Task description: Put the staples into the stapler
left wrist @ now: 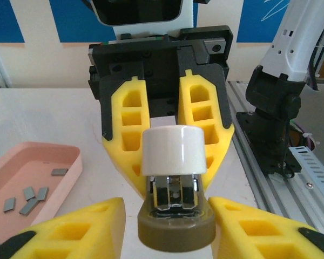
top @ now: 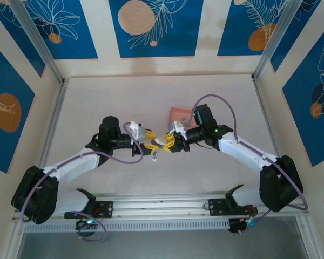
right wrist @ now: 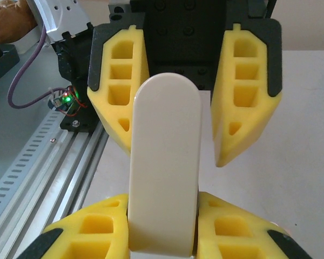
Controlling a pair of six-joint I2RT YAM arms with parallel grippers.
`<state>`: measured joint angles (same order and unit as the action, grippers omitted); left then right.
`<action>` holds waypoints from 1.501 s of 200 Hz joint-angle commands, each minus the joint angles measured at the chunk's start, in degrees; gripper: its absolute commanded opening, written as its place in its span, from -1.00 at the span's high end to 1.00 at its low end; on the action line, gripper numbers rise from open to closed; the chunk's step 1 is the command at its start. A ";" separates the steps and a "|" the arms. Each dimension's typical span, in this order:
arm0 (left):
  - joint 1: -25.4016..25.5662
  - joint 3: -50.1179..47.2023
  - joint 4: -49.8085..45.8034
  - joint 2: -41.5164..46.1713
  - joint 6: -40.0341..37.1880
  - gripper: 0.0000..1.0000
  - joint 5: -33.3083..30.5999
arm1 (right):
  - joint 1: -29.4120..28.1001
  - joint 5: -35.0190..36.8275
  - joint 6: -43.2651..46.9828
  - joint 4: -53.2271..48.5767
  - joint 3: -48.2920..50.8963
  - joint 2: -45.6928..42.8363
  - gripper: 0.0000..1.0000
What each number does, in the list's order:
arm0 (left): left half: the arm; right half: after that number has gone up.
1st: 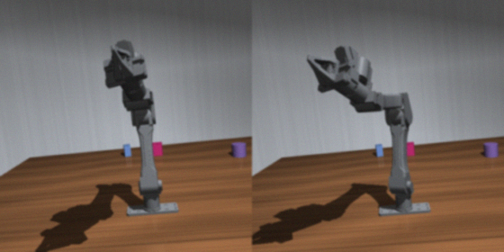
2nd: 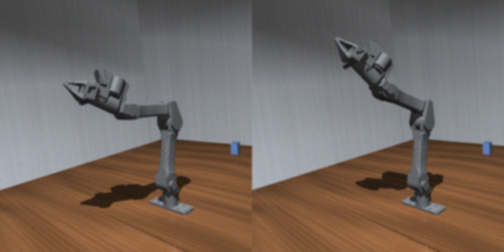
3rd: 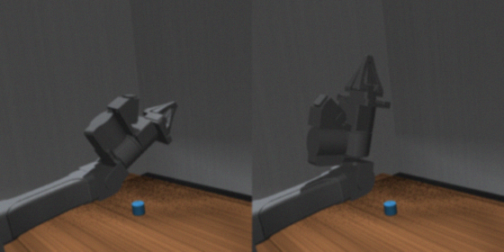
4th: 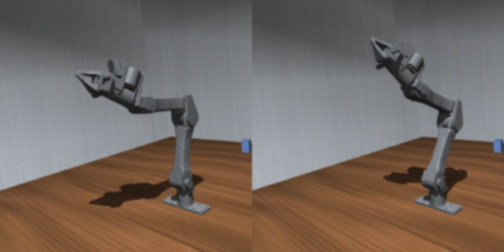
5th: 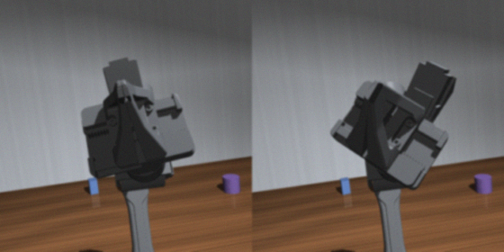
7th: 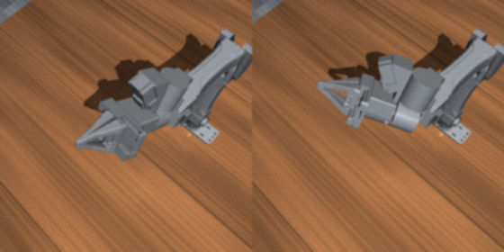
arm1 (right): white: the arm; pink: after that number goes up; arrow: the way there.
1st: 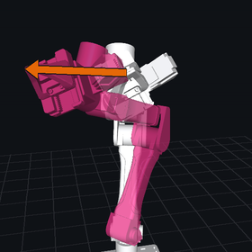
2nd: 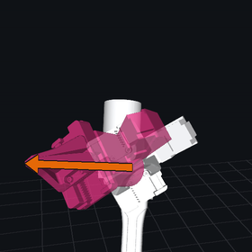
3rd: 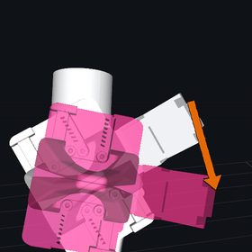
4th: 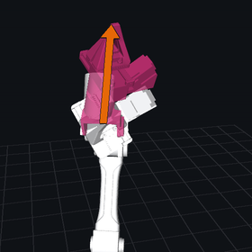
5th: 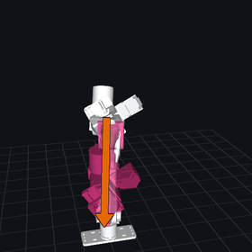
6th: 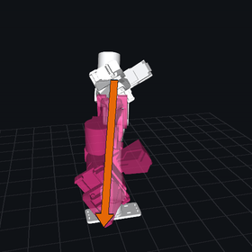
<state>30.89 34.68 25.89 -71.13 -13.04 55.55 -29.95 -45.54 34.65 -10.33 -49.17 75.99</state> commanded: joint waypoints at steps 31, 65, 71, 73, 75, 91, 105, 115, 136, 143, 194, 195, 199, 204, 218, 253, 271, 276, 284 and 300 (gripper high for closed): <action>0.85 1.19 3.29 -0.32 0.90 0.28 3.30 | -0.63 0.01 0.36 -0.47 -1.34 0.20 0.92; 0.92 0.83 3.16 -0.13 0.67 0.48 3.55 | -0.52 0.05 0.27 -0.66 -1.81 0.31 0.91; 0.84 0.83 3.12 -0.08 0.70 0.51 3.69 | -0.54 0.14 0.26 -0.76 -1.81 0.37 0.91; 0.86 0.83 3.16 -0.06 0.70 0.51 3.76 | -0.56 0.18 0.24 -0.75 -1.81 0.32 0.91; 0.88 0.83 3.19 -0.06 0.66 0.52 3.73 | -0.55 0.19 0.28 -0.79 -1.81 0.37 0.91; 0.84 0.92 2.90 0.16 0.44 0.58 3.92 | -0.59 0.34 0.32 -0.92 -1.76 0.33 0.89; 0.89 1.38 1.01 0.20 -0.68 0.67 3.77 | -0.46 0.36 0.30 -1.14 -1.79 0.28 0.79; 0.85 1.92 -1.35 0.39 -1.86 0.72 3.02 | -0.30 0.53 -0.20 -1.27 -1.77 0.05 0.60; 0.91 2.67 -6.74 1.21 -5.41 0.80 0.49 | 0.07 1.42 -2.82 -0.94 -1.34 -1.11 0.12; 0.90 2.81 -8.13 1.55 -6.30 0.82 -1.04 | 0.07 2.08 -4.09 -0.14 -1.10 -1.78 0.02; 1.04 4.26 -16.65 2.95 -11.85 0.84 -4.32 | -1.96 5.46 -7.67 2.69 -0.35 -4.11 -0.12; 1.03 4.26 -16.70 2.99 -11.84 0.84 -4.40 | -2.04 5.46 -7.67 2.60 -0.42 -4.10 -0.12; 1.02 4.32 -16.93 3.02 -11.98 0.84 -4.68 | -2.22 5.58 -7.67 2.48 -0.60 -4.07 -0.12; 1.05 4.28 -17.13 3.17 -12.07 0.85 -5.02 | -2.67 5.76 -7.53 2.19 -0.96 -3.93 -0.11; 1.17 4.36 -17.72 3.39 -12.58 0.84 -5.77 | -3.90 7.13 -7.32 1.80 -1.62 -3.58 -0.11; 1.36 4.66 -18.84 3.08 -13.33 0.84 -6.08 | -5.84 9.68 -8.31 4.47 -1.80 -2.33 -0.12; 1.61 4.80 -18.86 2.71 -13.41 0.84 -5.98 | -6.67 10.24 -8.70 5.39 -2.14 -1.59 -0.10; 1.71 4.87 -18.86 2.67 -13.44 0.84 -6.05 | -6.87 10.29 -8.68 5.50 -2.17 -1.35 -0.08; 1.76 4.95 -18.94 2.54 -13.46 0.84 -6.07 | -7.02 10.32 -8.73 5.73 -2.25 -1.08 -0.04; 1.90 5.25 -19.49 2.37 -13.83 0.84 -6.14 | -6.96 10.21 -8.94 6.10 -2.25 -0.57 0.07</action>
<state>31.94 37.56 7.60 -68.95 -24.62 48.99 -36.56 -35.79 26.46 -5.52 -50.00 74.43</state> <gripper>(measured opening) 0.261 0.498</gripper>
